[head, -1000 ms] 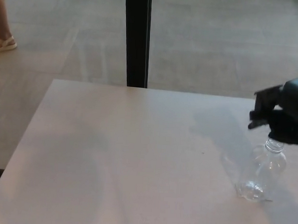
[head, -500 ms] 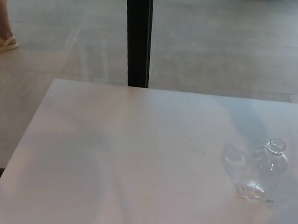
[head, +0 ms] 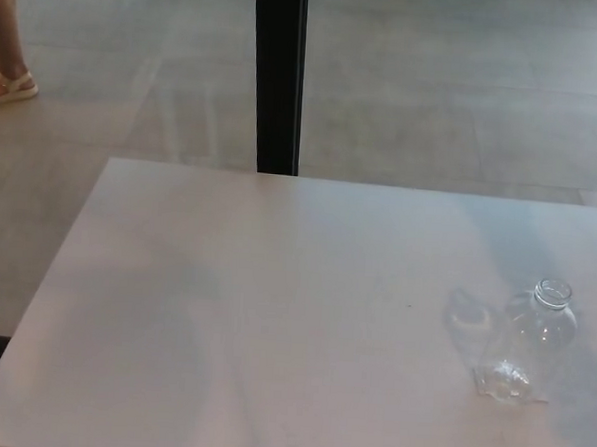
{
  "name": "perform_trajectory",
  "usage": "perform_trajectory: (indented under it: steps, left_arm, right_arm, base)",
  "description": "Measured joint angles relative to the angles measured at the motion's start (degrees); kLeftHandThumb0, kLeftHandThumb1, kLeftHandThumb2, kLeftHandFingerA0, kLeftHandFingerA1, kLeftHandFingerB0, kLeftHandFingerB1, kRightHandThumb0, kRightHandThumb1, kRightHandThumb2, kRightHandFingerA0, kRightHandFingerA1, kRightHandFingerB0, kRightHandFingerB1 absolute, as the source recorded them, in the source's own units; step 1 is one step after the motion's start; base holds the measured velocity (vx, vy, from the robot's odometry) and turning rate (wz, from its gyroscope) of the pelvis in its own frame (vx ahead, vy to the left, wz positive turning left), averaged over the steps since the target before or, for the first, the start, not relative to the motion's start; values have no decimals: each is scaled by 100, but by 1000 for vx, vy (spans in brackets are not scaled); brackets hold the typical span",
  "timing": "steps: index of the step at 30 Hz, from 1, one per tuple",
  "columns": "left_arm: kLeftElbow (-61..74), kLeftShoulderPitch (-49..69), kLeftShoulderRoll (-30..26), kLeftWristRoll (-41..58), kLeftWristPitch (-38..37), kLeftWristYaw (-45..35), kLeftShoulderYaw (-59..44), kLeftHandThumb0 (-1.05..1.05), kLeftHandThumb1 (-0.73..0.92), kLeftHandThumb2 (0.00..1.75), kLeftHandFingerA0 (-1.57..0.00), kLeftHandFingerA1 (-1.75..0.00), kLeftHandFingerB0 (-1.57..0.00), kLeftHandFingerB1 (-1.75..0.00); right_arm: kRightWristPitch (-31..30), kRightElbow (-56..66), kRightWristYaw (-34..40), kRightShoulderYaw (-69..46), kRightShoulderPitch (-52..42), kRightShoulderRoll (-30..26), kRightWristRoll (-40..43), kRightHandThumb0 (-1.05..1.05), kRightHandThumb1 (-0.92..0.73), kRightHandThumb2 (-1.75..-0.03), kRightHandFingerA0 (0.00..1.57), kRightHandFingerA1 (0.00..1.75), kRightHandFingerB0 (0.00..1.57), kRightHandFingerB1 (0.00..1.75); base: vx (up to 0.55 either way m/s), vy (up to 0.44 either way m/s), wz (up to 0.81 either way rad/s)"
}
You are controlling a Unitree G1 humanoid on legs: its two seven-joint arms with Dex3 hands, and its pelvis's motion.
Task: The robot uses its right hand to grab and lift the lid of the spray bottle kept in the middle of the desk and places the lid on the right side of the bottle
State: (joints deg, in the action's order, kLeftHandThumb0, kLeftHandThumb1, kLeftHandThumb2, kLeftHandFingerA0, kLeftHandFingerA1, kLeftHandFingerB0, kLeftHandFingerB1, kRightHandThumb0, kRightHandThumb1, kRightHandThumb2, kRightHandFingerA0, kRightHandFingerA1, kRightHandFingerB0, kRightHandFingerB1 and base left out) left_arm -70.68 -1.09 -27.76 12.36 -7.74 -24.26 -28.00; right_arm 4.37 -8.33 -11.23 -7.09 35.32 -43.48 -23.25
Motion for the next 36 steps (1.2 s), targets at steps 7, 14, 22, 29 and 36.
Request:
perform_trajectory:
  steps: [7,14,22,29,36]
  left_arm:
    - [-2,-21,2,2,-1,6,5,-88,88,66,-57,-51,-42,-40]
    - [0,-22,14,4,0,7,5,-89,88,67,-58,-51,-42,-39]
    - [-5,-22,16,3,0,12,15,-88,87,67,-57,-53,-41,-40]
    - [-34,-11,16,4,-1,13,35,-88,87,66,-59,-52,-43,-39]
    - [-29,-18,17,4,-1,17,52,-82,68,110,-50,-61,-35,-52]
  right_arm:
    - [356,-237,263,196,-1340,87,-109,-28,-64,-90,91,169,86,110]
    - [858,-786,741,545,-2099,283,-315,-29,-77,-74,90,166,79,100]
    - [1444,-1547,1378,1053,-2474,432,-590,-35,-58,-98,76,95,49,61]
    - [1782,-1931,1650,1658,-2759,445,-900,-53,-66,-60,30,60,29,30]
    - [1786,-1605,1168,1657,-2872,263,-746,-93,-57,-88,0,0,12,13]
  base:
    - [0,0,0]
    - [0,0,0]
    - [0,0,0]
    - [0,0,0]
    - [0,0,0]
